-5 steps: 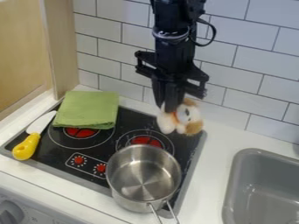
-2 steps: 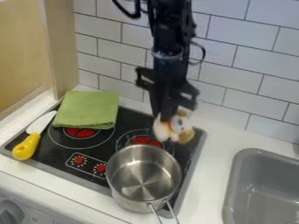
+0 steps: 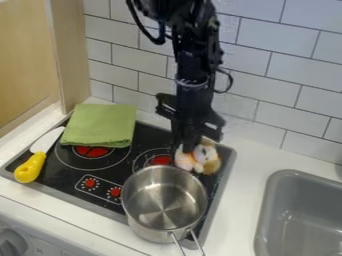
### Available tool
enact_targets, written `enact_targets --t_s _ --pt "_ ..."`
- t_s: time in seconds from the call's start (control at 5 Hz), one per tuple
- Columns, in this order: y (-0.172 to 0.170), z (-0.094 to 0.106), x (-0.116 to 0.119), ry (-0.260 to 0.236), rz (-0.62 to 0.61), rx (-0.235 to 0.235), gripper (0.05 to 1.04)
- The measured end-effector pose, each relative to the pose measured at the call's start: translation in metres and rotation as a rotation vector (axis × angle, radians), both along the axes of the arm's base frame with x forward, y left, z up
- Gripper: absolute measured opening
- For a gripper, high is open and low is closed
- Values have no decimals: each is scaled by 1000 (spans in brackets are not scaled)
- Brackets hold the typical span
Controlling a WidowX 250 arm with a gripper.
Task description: Moved the white puppy from the silver pot to the top right side of the burner
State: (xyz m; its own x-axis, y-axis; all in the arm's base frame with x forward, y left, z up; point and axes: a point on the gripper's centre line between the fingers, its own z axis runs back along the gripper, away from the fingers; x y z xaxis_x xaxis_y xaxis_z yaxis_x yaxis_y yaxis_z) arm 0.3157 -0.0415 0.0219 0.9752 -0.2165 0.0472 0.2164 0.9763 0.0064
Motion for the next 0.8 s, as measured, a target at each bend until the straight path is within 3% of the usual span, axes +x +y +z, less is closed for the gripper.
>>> enact_targets --t_s 0.2,0.6,0.8 --pt "5 -5 5 2 35 -4 304" --pt "8 -5 2 25 87 -15 834" --pt "7 -5 1 30 88 -16 1008"
